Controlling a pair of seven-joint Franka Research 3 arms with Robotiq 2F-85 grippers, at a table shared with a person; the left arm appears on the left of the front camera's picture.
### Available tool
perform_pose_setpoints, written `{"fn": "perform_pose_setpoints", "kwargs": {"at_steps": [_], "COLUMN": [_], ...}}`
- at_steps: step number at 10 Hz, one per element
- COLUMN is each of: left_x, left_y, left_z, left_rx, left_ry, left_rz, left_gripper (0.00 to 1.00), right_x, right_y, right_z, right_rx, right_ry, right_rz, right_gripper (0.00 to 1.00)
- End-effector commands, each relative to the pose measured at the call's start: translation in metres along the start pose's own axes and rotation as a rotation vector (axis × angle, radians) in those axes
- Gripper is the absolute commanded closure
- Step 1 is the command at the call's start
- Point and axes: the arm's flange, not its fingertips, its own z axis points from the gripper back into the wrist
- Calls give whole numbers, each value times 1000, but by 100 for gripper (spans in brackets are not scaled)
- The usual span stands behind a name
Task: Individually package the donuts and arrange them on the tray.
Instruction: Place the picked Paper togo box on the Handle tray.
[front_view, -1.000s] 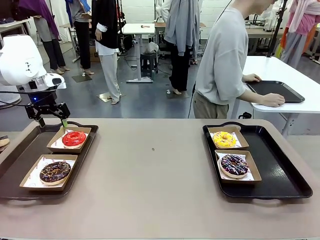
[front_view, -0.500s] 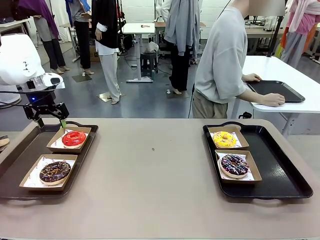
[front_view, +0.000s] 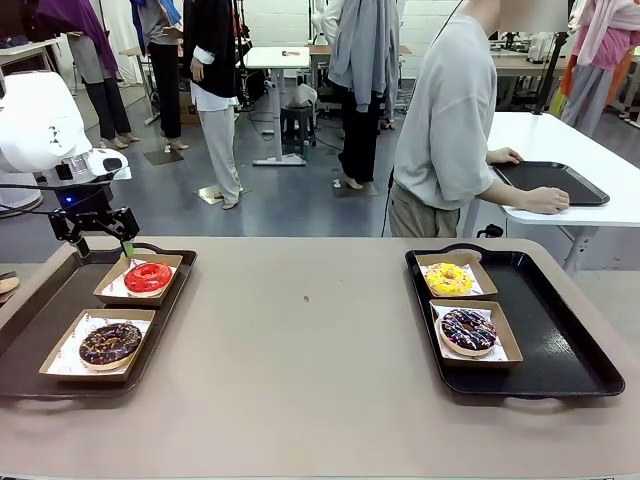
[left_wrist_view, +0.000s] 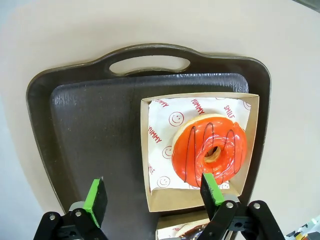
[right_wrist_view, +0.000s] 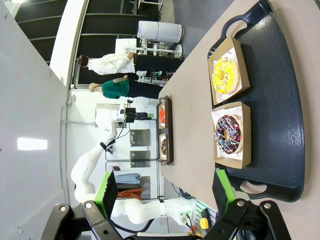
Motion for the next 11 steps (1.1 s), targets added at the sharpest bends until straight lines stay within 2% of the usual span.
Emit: {"fn": "perform_pose_setpoints", "kwargs": {"at_steps": [1,3,5,6,8,9,11], "left_x": [4,0,-16,-29,-69,-91,-127], "left_y": [0,0,21,43,91,118,161], "left_z": [2,0,25,41,73,83,73], "left_rx": [0,0,-270,-461,-778,-879,-1023], "left_ry": [-5,0,1,24,1,-25,-64], "left_rz": [0,0,10,-24,-112,-166,-113], "left_gripper": [3,3,3,3,3,3,3], "right_x": [-3,-3,-3,-3,-3,-3,-3], "right_y": [0,0,0,0,0,0,0], "right_z": [-2,-2,-2,-2,-2,-2,-2], "right_rx": [-1,-1,-1,-1,-1,-1,-1], "right_ry": [-17,-17,-17,-17,-17,-17,-17], "right_rz": [4,4,4,4,4,4,4], "right_gripper": [0,0,0,0,0,0,0]}}
